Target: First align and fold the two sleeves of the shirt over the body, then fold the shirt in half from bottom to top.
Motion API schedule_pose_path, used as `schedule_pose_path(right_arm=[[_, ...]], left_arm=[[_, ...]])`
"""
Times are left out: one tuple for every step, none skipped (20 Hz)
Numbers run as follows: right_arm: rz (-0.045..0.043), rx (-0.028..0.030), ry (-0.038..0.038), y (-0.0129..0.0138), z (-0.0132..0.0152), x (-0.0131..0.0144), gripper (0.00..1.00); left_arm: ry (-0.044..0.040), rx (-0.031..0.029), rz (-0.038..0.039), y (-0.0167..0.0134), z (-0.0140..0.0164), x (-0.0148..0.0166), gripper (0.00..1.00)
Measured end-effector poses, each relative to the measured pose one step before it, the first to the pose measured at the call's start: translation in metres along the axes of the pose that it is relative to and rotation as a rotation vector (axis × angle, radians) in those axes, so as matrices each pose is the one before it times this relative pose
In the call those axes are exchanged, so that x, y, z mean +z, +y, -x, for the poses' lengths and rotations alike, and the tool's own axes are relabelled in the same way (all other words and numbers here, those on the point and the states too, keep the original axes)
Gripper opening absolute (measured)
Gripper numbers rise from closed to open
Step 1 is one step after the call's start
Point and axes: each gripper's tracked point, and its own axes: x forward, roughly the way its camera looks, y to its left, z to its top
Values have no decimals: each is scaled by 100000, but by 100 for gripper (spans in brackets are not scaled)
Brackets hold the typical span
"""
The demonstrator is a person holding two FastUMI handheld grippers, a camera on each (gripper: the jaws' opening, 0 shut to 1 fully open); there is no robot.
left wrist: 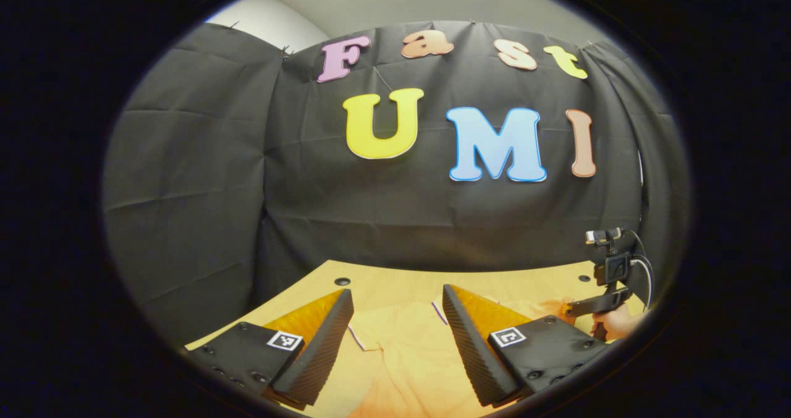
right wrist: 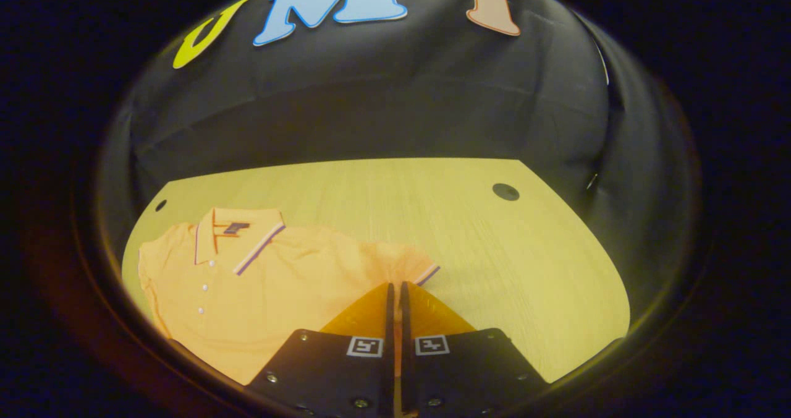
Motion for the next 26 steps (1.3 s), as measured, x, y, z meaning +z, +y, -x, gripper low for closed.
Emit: schedule_pose_path(right_arm=[[897, 2234, -716, 819, 473, 423, 5], [828, 2030, -755, 888, 368, 309, 8], [885, 2225, -576, 870, 312, 391, 5], [1087, 2733, -630, 983, 175, 151, 5], [1653, 2147, -398, 884, 130, 159, 5], [2279, 1461, -359, 669, 153, -66, 5], [2332, 1121, 440, 635, -47, -189, 4], [1956, 1115, 776, 645, -49, -354, 5], [1659, 1025, 1171, 543, -101, -257, 5], [1502, 917, 823, 511, -162, -334, 5], [1258, 1103, 1302, 502, -197, -350, 5], [1016, 1253, 1132, 531, -128, -320, 5], [827, 867, 1169, 369, -183, -262, 5], [603, 527, 1080, 279, -192, -428, 5], [154, 922, 829, 381, -224, -179, 5], [-150, 824, 1242, 354, -158, -355, 5], [-307, 552, 970, 203, 104, -53, 6], [-208, -104, 618, 120, -279, -252, 9], [-141, -677, 352, 1, -151, -44, 12], [-360, -278, 39, 182, 206, 3, 13], [-627, 819, 243, 269, 239, 57, 20], [-599, 1002, 694, 339, 25, -233, 18], [229, -302, 72, 149, 260, 2, 25], [890, -1430, -281, -55, 4, -36, 30], [750, -1631, -382, -155, 234, 51, 30], [-263, -386, -237, 327, 331, -20, 31]], left_arm=[[115, -142, 551, -23, 12, -55, 96], [-68, -63, 400, -85, -13, 5, 96], [-155, 32, 327, 109, 86, -54, 96], [-179, 73, 240, 78, 43, 23, 96], [-142, 232, 204, 216, 82, 0, 96], [20, 197, 160, 115, 30, -33, 95], [78, 257, 107, 219, -24, -137, 95], [49, 444, 32, 301, 84, -45, 96], [90, 455, 20, 316, 88, -168, 96], [91, 558, 72, 338, 48, -148, 96], [273, 426, 167, 280, 76, -88, 96], [324, 487, 179, 380, -36, -197, 96], [403, 470, 147, 378, -166, -279, 96], [355, 439, 91, 324, -126, -188, 96], [381, 34, 115, 215, -178, -155, 96], [450, 3, 186, 229, -316, -282, 96], [573, -132, 281, 209, -250, -225, 96], [606, -369, 477, 225, -272, -312, 96], [460, -597, 312, 175, -244, -219, 96], [376, -667, -20, 166, -291, -211, 96], [328, -737, -180, 158, -399, -39, 95], [277, -784, -31, 228, -317, -210, 95], [609, -1057, 63, 80, -422, -194, 95], [445, -864, 86, 209, -410, -321, 96], [284, -902, 147, 224, -409, -68, 96], [214, -958, 135, 269, -347, -189, 95]])
